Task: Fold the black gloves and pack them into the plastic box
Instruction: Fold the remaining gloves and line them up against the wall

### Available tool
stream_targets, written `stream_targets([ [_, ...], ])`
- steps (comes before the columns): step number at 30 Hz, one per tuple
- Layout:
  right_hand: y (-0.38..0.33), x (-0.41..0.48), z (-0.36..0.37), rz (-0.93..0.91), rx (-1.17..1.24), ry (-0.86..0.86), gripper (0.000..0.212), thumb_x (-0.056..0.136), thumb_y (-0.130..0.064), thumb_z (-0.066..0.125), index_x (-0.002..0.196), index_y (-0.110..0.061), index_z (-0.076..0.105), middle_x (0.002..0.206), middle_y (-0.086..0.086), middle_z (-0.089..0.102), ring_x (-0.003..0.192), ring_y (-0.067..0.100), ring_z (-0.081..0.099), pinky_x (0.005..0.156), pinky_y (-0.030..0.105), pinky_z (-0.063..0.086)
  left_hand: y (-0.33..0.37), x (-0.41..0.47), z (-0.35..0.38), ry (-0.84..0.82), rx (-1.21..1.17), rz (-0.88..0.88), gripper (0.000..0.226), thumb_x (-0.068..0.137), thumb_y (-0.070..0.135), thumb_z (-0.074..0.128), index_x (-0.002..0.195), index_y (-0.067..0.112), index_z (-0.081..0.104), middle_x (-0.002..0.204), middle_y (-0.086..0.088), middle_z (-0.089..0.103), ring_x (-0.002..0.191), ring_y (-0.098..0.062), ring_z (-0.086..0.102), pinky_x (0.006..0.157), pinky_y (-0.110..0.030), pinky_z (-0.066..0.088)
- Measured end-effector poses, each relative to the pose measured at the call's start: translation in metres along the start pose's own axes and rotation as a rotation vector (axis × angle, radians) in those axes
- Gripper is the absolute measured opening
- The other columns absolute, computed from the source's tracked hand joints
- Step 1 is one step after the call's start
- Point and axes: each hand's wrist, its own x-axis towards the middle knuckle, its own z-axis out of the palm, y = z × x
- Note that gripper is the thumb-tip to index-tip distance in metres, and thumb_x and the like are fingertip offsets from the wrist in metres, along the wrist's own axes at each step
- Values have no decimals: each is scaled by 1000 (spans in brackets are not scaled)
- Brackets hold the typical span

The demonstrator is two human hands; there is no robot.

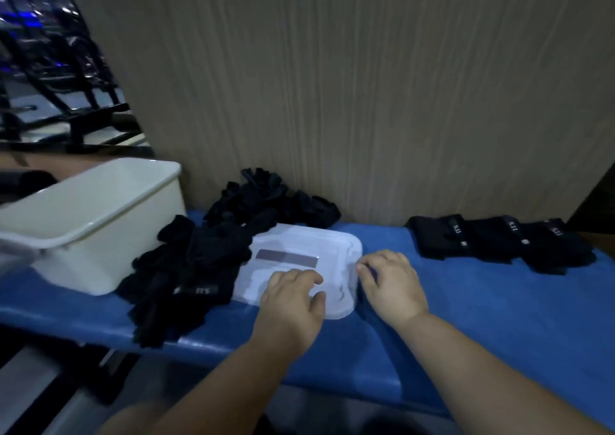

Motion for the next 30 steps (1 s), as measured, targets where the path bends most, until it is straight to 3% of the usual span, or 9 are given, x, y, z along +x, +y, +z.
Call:
stream_targets([
  [2, -30, -4, 14, -42, 65, -67, 22, 97, -34, 48, 100, -22, 67, 102, -6, 59, 105, 15, 46, 88, 28, 40, -27, -20, -12, 139, 29, 13, 33, 86, 39, 43, 102, 22, 66, 99, 7, 64, 97, -23, 55, 84, -41, 49],
  [5, -72, -8, 32, -88, 163, -157, 21, 96, -33, 51, 101, -21, 67, 102, -6, 58, 102, 11, 48, 85, 21, 40, -58, -38, -35, 306, 81, -45, 22, 80, 29, 50, 92, 21, 65, 92, 6, 62, 88, -25, 56, 75, -42, 50],
  [9, -119, -10, 51, -90, 266, -225, 19, 95, -33, 53, 106, -23, 66, 97, -8, 55, 91, 10, 53, 82, 22, 42, -83, -46, -61, 470, 130, -125, 14, 75, 24, 56, 88, 21, 63, 90, 4, 60, 87, -27, 52, 74, -37, 42],
  [12, -143, -2, 59, 0, 377, -228, 24, 95, -33, 55, 116, -23, 61, 100, -9, 57, 90, 9, 56, 81, 22, 43, -97, -40, -66, 538, 100, -187, 20, 75, 26, 57, 94, 20, 62, 99, 1, 61, 97, -24, 46, 79, -37, 37],
  [16, -164, 19, 67, 138, 482, -279, 39, 96, -36, 52, 134, -23, 49, 118, -3, 58, 107, 14, 55, 85, 22, 36, -109, -16, -67, 494, 61, -230, 31, 87, 30, 54, 115, 17, 58, 122, 0, 58, 119, -20, 35, 95, -45, 32],
  [19, -173, 32, 73, 214, 515, -317, 50, 97, -42, 48, 143, -27, 36, 118, -4, 55, 109, 16, 52, 88, 24, 36, -111, -1, -65, 382, 24, -296, 44, 95, 34, 51, 136, 21, 44, 141, 4, 46, 134, -19, 23, 107, -42, 20],
  [22, -179, 44, 81, 291, 596, -305, 56, 95, -45, 51, 144, -26, 33, 126, 0, 54, 106, 16, 51, 88, 26, 39, -113, 8, -61, 314, 34, -344, 53, 97, 40, 46, 144, 23, 32, 148, 5, 39, 140, -18, 16, 111, -42, 15],
  [27, -184, 55, 88, 354, 750, -206, 53, 90, -32, 65, 137, -24, 42, 97, -11, 52, 89, 9, 53, 82, 22, 40, -111, 14, -64, 323, 7, -380, 52, 97, 37, 46, 145, 24, 30, 144, 3, 44, 140, -18, 16, 111, -42, 12],
  [30, -181, 56, 81, 334, 843, -117, 53, 88, -25, 68, 135, -25, 44, 92, -13, 49, 85, 9, 58, 82, 24, 49, -102, 17, -66, 350, -32, -354, 51, 97, 36, 47, 144, 25, 32, 139, 4, 48, 139, -16, 17, 111, -42, 10],
])
